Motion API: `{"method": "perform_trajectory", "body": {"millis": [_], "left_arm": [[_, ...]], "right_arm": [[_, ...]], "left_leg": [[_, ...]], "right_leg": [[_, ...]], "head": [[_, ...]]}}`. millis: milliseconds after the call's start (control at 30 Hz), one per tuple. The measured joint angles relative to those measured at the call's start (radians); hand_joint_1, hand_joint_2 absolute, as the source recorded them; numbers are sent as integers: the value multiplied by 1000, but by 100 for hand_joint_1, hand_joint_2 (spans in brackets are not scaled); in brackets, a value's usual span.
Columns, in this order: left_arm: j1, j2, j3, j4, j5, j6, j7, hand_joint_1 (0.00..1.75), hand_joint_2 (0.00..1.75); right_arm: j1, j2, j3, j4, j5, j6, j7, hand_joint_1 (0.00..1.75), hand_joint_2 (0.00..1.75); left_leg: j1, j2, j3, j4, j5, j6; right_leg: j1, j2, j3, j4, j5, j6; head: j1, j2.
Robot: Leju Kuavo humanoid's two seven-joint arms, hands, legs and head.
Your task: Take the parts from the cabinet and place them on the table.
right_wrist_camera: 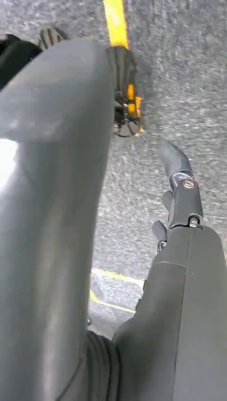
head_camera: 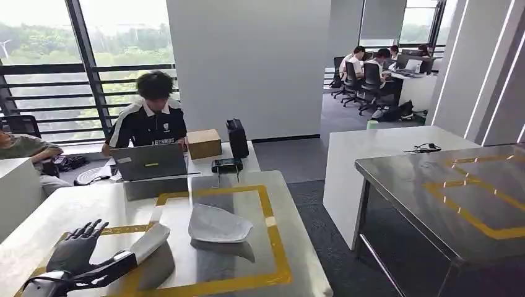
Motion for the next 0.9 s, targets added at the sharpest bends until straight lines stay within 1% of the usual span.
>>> {"method": "perform_trajectory", "body": {"millis": [33,67,100,133,167,200,233,267,300,333,367,400,467,500,533,567,600,633,667,700,733,767,800,833,867,900], "left_arm": [[0,2,0,0,0,0,2,0,0],[-1,3,0,0,1,0,3,0,0],[-1,3,0,0,2,-1,5,0,0],[1,3,0,2,2,-3,8,0,0],[4,4,0,4,2,-3,9,0,0],[7,4,0,5,3,-3,10,0,0],[8,4,0,5,3,-3,10,0,0],[8,4,0,5,4,-3,10,0,0],[8,4,0,3,5,-2,8,0,0],[8,4,0,0,6,-2,7,0,0],[11,4,0,-3,7,0,2,0,0],[11,5,0,-3,7,0,2,0,0],[10,8,0,-3,8,0,2,0,0],[8,8,0,-3,8,0,0,0,0],[7,8,0,-4,8,0,0,0,0],[8,8,0,-4,8,0,-1,0,0],[8,8,0,-3,8,0,-1,0,0],[10,8,0,-3,8,0,-2,0,0],[12,9,0,-3,10,0,-4,0,0],[16,11,0,-3,10,0,-8,0,0],[20,13,0,-3,11,0,-10,0,0],[23,14,0,-3,11,0,-11,0,0],[26,15,0,-3,11,1,-14,0,0],[27,16,0,-3,12,1,-15,0,0],[28,18,0,-4,12,1,-16,0,0],[29,19,0,-3,13,1,-17,0,0]], "right_arm": [[-1,0,0,0,0,0,1,0,0],[-1,0,0,0,0,0,1,0,0],[-1,0,0,0,0,-6,2,0,0],[-1,0,0,0,0,-6,3,0,0],[-1,0,0,0,1,-6,3,0,0],[-1,0,0,0,2,-6,4,0,0],[-1,0,0,0,2,-6,4,0,0],[-1,0,0,0,2,-6,4,0,0],[-1,0,0,0,2,-6,4,0,0],[-2,0,0,0,2,-6,4,0,0],[-2,0,0,0,2,-6,4,0,0],[-2,0,0,0,2,-6,3,0,0],[-1,0,0,0,2,-6,3,0,0],[1,0,0,0,2,-6,3,0,0],[1,0,0,0,3,-6,3,0,0],[1,0,0,0,4,-6,3,0,0],[1,0,0,0,5,-2,3,0,0],[0,0,0,0,5,1,2,0,0],[0,0,0,0,5,1,1,0,0],[0,0,0,0,5,0,1,0,0],[1,-1,0,0,5,-1,-1,0,0],[1,-1,0,0,5,-3,-2,0,0],[0,-2,0,0,5,-3,-3,0,0],[-2,-3,0,0,5,-3,-3,0,0],[-3,-6,0,0,5,-3,-3,0,0],[-1,-5,0,0,5,-2,-3,0,0]], "left_leg": [[0,-3,-16,25,-41,-4],[0,-5,-33,80,-95,-7],[1,-5,-57,165,-154,-11],[2,-5,-74,235,-189,-15],[2,-5,-80,284,-200,-17],[3,-5,-66,290,-186,-18],[4,-5,-34,257,-158,-17],[5,-5,17,187,-127,-16],[6,-4,84,97,-109,-14],[6,-4,131,16,-142,-11],[-5,-9,148,4,-138,-1],[-4,-9,132,-5,-137,5],[-8,-10,128,-1,-131,22],[-3,-5,123,-8,-114,37],[-3,-3,121,-9,-106,43],[-3,-3,109,-9,-95,50],[-3,-3,96,-8,-85,51],[-5,-3,84,-7,-76,53],[-6,-3,69,-6,-66,53],[-7,-4,56,-5,-57,51],[-7,-4,44,-4,-49,49],[-7,-5,36,-2,-43,47],[-7,-5,29,0,-38,44],[-6,-4,27,1,-33,40],[-9,-3,21,1,-28,33],[-6,0,24,-3,-22,26]], "right_leg": [[1,-1,-9,-3,9,-7],[1,-2,-19,-3,19,-13],[1,-2,-32,-2,29,-13],[2,-2,-44,-2,38,-13],[2,-2,-56,-2,47,-13],[2,-2,-69,-1,57,-11],[2,-2,-81,0,66,-9],[2,-2,-94,2,75,-6],[1,-2,-104,5,83,-2],[1,-2,-110,9,89,4],[2,-1,-114,10,95,11],[3,-1,-113,11,101,18],[-1,0,-114,2,113,31],[-3,0,-119,6,114,39],[-5,0,-130,28,79,41],[-4,0,-149,84,14,43],[-4,0,-172,156,-43,44],[-4,0,-194,233,-84,46],[-4,0,-207,296,-104,46],[-4,0,-199,315,-95,44],[-3,0,-167,284,-68,41],[-2,0,-119,224,-40,37],[1,0,-52,128,-14,31],[6,1,6,40,-18,21],[10,0,24,6,-32,18],[13,1,18,11,-18,16]], "head": [[0,0],[-1,0],[0,0],[-2,0],[0,0],[-2,0],[-1,0],[-1,0],[-1,0],[-1,0],[1,0],[0,0],[0,0],[0,0],[1,0],[2,0],[1,0],[2,0],[2,0],[2,0],[2,0],[2,0],[2,0],[2,0],[2,0],[2,0]]}}
